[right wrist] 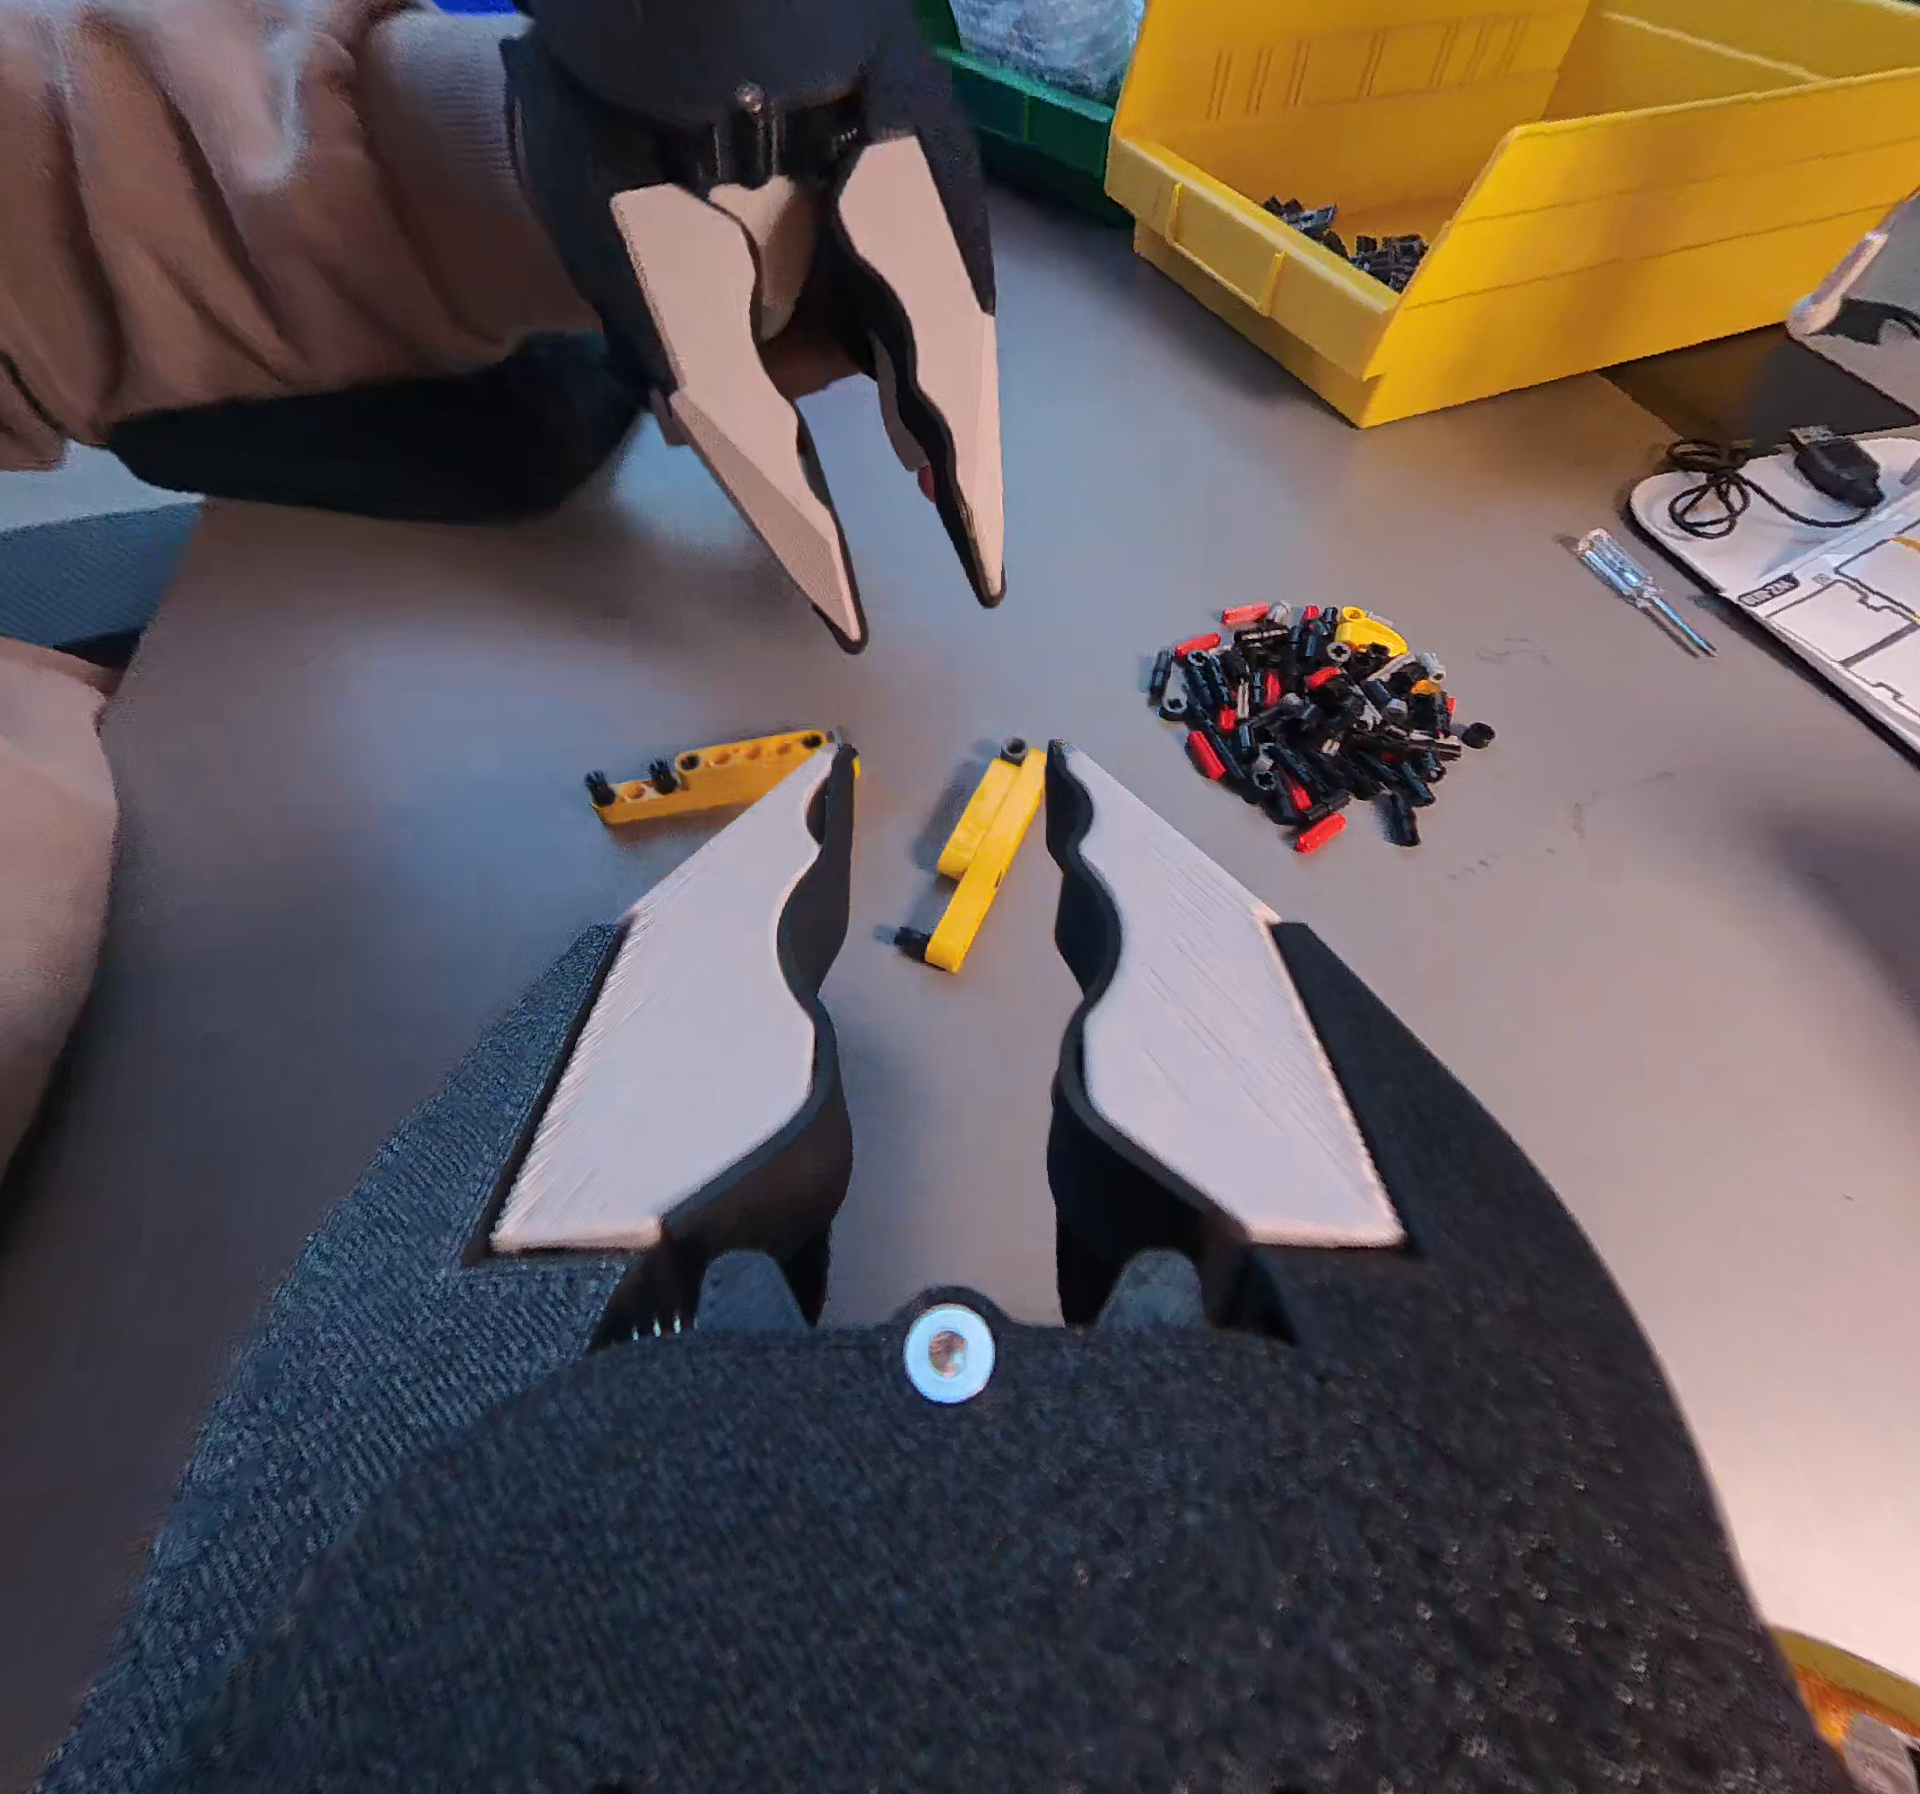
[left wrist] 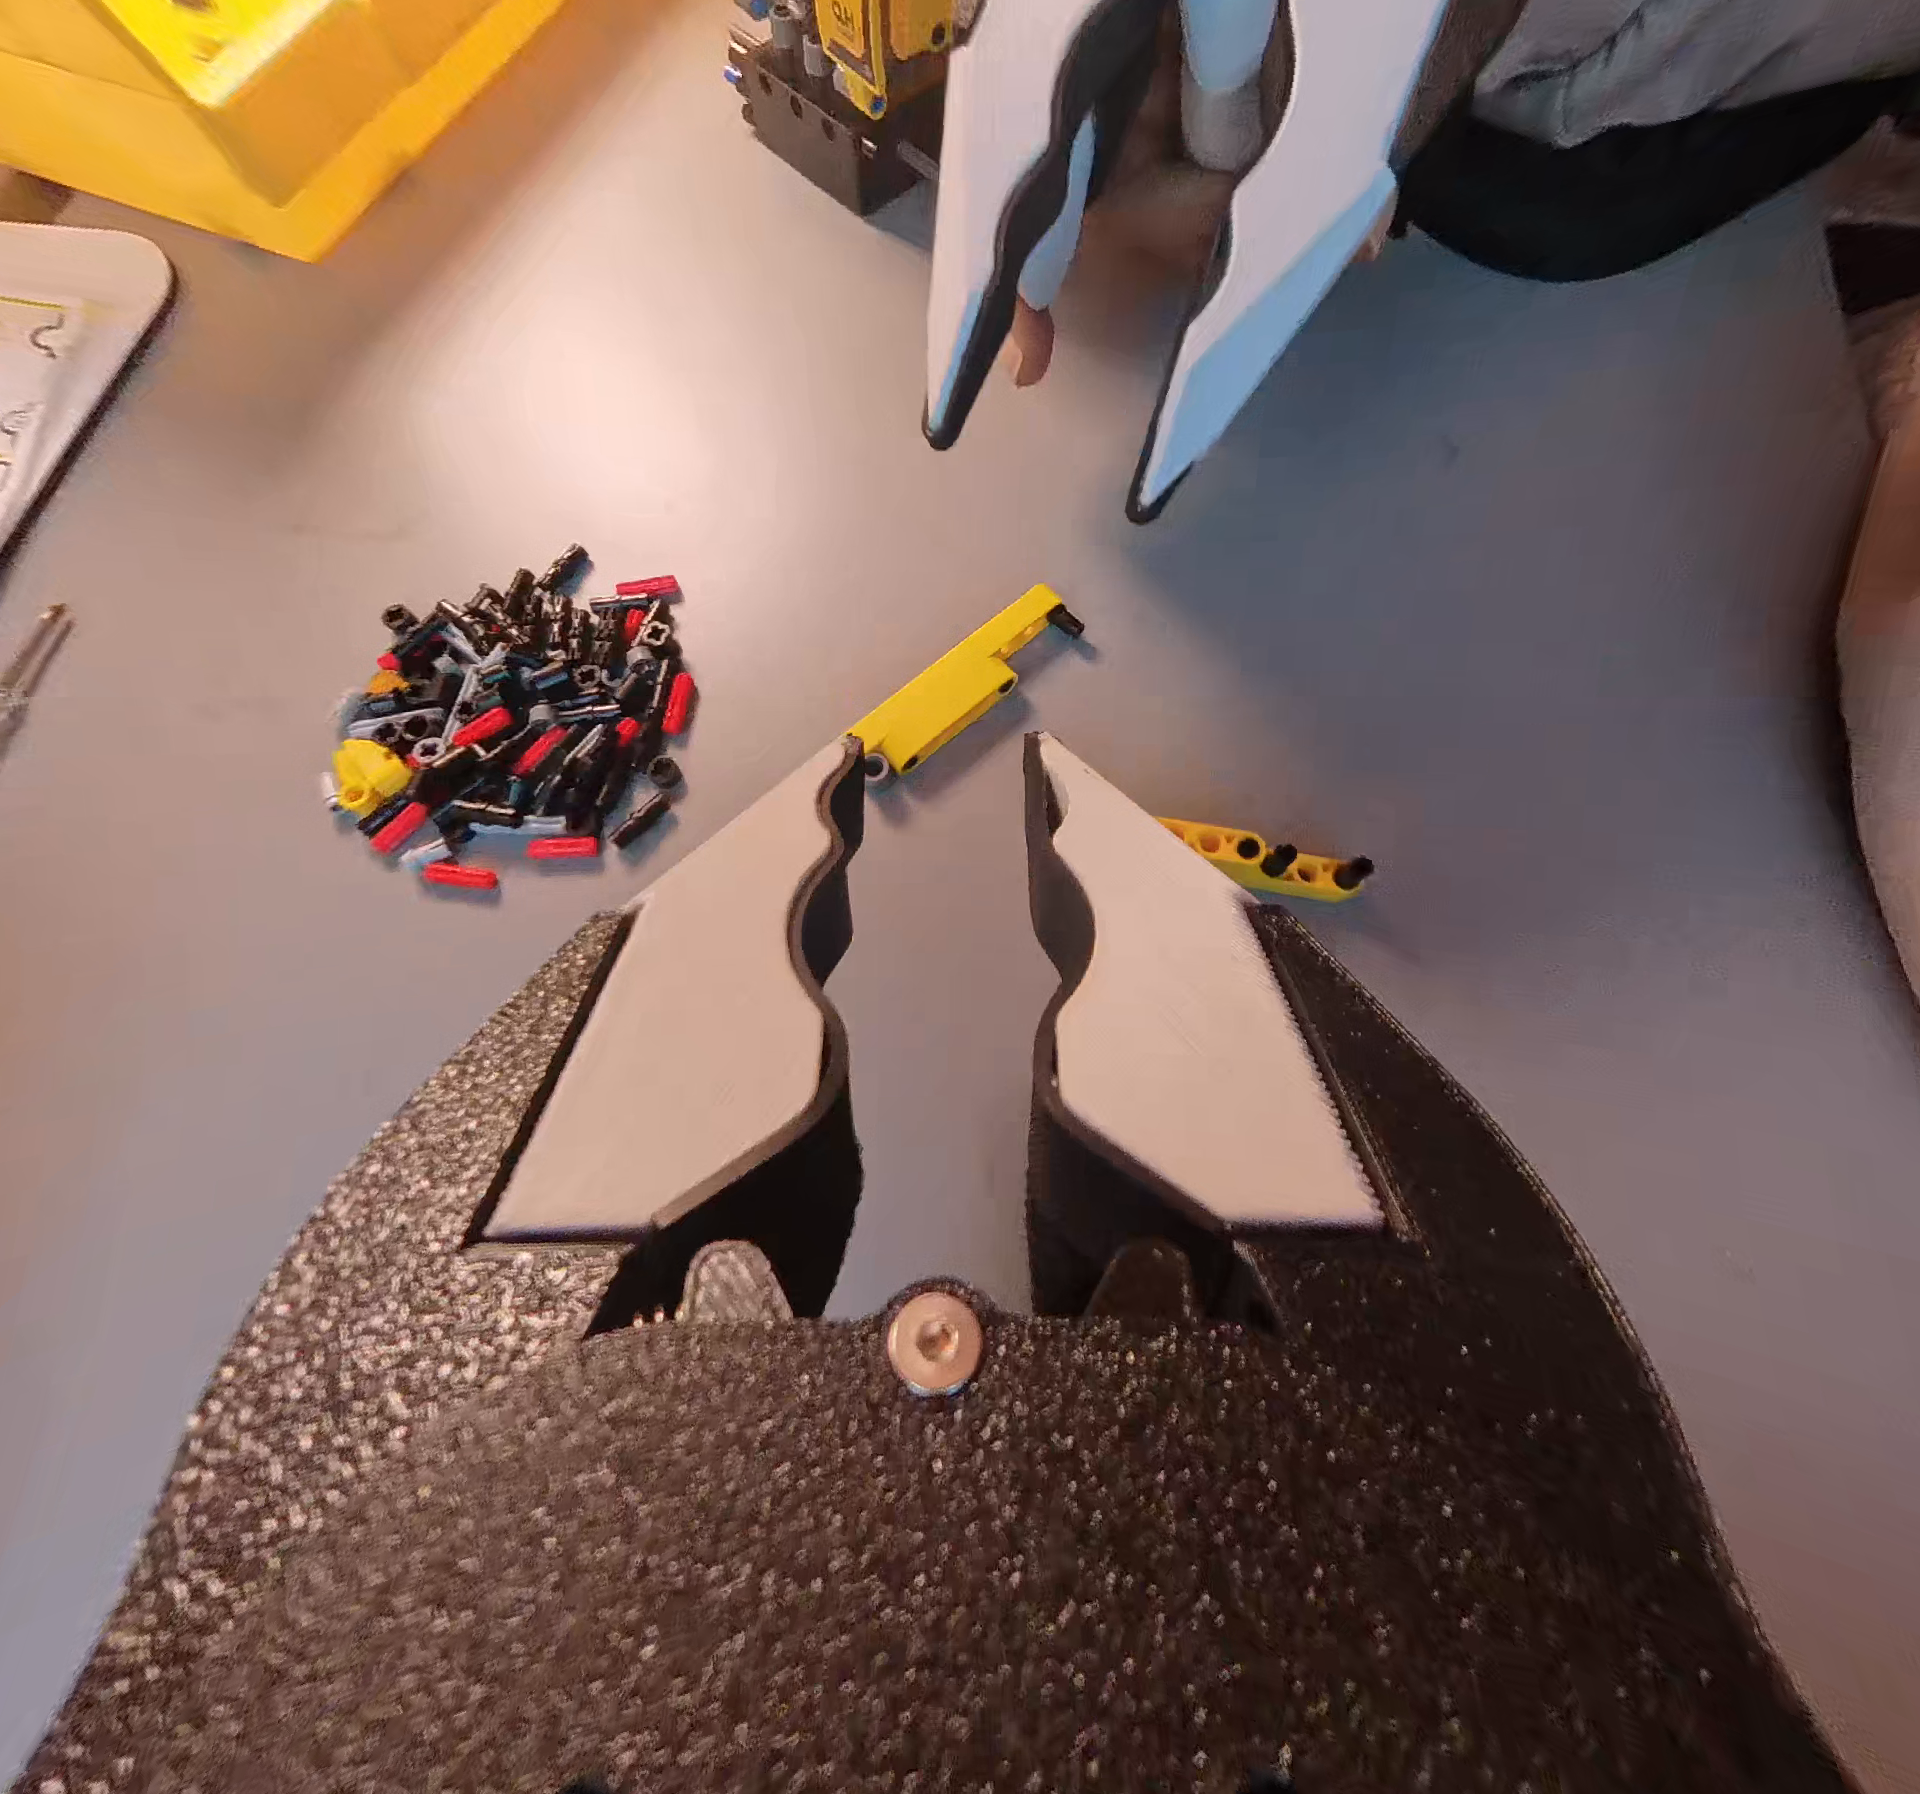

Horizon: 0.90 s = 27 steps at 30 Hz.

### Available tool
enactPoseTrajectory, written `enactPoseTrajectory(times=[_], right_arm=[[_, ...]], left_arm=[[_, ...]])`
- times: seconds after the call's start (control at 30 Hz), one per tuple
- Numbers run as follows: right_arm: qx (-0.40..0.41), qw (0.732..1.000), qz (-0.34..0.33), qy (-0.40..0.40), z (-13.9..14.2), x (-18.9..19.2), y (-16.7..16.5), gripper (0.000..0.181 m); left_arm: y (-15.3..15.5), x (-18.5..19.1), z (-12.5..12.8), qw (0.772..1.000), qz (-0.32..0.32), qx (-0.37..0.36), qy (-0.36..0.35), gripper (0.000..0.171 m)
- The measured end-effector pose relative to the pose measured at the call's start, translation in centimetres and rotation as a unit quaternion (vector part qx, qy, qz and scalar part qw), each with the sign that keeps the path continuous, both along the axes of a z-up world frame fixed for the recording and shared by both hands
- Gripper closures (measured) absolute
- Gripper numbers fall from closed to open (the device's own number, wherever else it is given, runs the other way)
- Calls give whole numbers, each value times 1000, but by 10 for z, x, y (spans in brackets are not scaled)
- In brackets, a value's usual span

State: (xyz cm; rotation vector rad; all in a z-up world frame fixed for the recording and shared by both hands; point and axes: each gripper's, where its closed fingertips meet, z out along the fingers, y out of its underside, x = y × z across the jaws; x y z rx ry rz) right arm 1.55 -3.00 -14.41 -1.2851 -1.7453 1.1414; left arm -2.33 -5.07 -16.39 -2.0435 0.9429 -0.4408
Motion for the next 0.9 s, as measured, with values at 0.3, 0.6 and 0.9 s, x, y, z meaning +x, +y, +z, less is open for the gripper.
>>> enactPoseTrajectory(times=[0.3, 0.6, 0.9], right_arm=[[69, 982, -27, -172, -56, 0, 4, 135], [82, 976, -31, -202, -61, -5, 0, 173], [104, 991, -79, -26, -13, -15, 24, 174]], left_arm=[[11, -10, -20, 999, 40, 19, 10, 147], [17, -22, -6, 994, 84, 69, 1, 156], [23, -29, 36, 975, 131, 109, -144, 147]])
